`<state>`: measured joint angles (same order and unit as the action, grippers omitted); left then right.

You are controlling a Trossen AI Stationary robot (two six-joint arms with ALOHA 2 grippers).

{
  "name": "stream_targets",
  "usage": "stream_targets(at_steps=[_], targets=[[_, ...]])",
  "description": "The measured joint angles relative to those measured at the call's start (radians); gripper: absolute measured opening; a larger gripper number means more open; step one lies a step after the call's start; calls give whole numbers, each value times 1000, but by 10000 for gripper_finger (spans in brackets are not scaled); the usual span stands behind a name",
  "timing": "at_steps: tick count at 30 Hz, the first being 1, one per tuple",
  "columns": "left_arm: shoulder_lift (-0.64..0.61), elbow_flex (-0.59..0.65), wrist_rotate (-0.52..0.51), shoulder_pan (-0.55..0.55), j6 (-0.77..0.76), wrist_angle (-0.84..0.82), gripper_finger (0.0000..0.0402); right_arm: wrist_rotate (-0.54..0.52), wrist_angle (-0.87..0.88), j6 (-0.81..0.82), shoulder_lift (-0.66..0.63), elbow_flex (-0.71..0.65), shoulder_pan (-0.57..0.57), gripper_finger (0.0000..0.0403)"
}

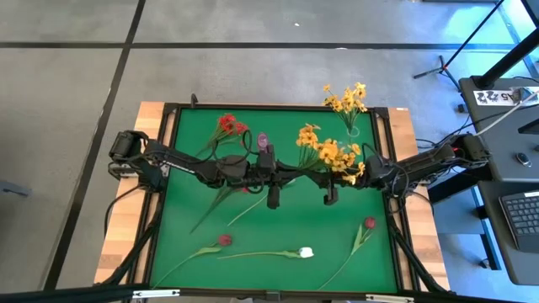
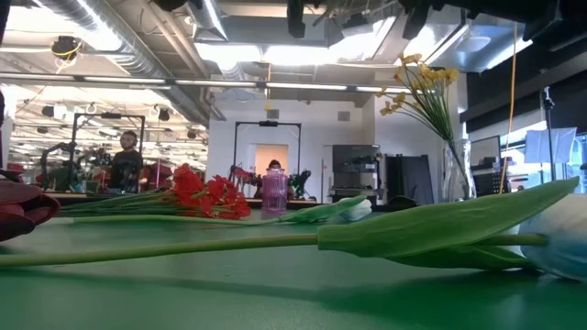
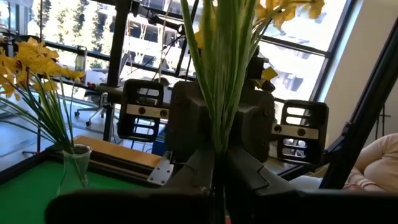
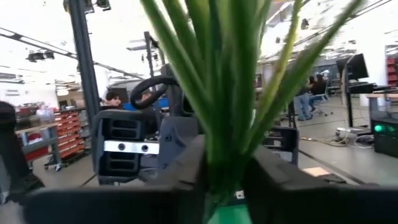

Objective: Sort flowers into vase by color
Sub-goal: Put the yellow flowers into the transparent vase

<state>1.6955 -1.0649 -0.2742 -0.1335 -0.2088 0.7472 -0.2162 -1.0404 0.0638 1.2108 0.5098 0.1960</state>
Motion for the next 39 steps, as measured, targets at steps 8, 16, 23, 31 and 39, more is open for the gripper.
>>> stream_targets(at_steps=[8,16,23,31,39], targets=[[-4,0,1,0,-15,-14,33,2,13,-12,-5,0,0,36],[-37,0,0,-18,1,-88,101,-8,79,-22,-36,0,1,10],[-114,0,-28,-48,20,-174,152,-77,257,-24,-139,0,-1,29],[-211,-2,-145,-85,36,-349,155,-153,581,-25,-391,-1,0,10],[-251,-1,-214,-81,-23,-562,155,-251,997,7,-687,-1,0,17]])
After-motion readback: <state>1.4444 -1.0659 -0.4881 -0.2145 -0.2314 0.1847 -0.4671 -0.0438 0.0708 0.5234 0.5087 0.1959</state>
